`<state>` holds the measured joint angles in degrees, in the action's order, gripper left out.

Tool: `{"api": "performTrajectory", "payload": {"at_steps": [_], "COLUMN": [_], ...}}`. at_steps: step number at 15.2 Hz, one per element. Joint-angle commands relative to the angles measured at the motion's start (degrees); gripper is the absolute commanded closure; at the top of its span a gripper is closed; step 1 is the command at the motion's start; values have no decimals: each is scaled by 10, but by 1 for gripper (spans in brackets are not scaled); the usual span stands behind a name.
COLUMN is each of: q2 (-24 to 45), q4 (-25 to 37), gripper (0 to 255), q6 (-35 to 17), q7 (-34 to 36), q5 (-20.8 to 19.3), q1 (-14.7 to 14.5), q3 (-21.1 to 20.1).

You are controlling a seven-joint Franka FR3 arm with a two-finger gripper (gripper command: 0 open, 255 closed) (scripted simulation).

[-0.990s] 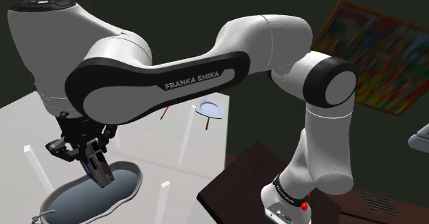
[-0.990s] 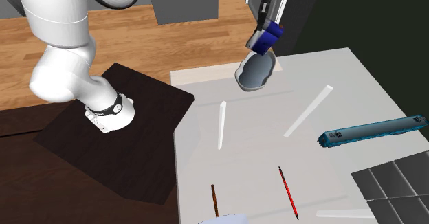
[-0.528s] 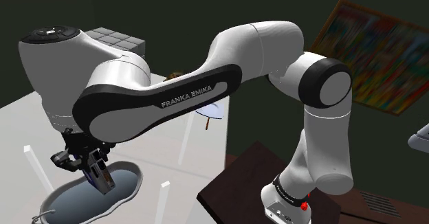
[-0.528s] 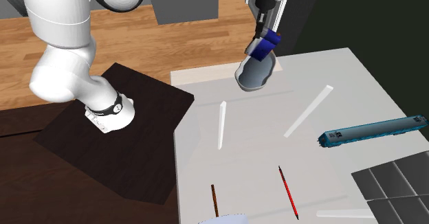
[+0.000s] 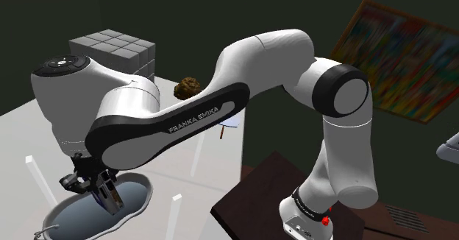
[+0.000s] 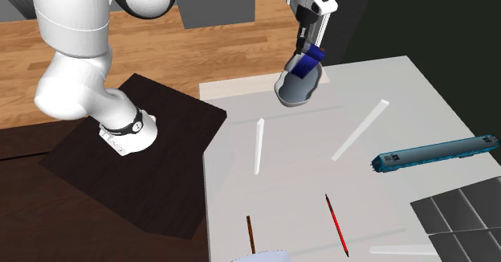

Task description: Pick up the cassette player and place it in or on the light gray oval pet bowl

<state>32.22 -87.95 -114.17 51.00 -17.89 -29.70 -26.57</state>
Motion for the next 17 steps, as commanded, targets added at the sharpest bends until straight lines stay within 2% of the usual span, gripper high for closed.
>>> {"api": "performTrajectory", "payload": {"at_steps": [1,9,10,15,17], "q2": [5,8,8,8,-5], "q4": [-8,-10,-10,-10,9], "gripper": [255,255,0,0,0], "q6": [-13,-18,-18,-18,13], "q7": [3,4,4,4,-1], "q5": [-3,-5,-5,-5,3], "q1": [-1,-1,-1,-1,-1], "q3": [2,3,3,3,-2]}}
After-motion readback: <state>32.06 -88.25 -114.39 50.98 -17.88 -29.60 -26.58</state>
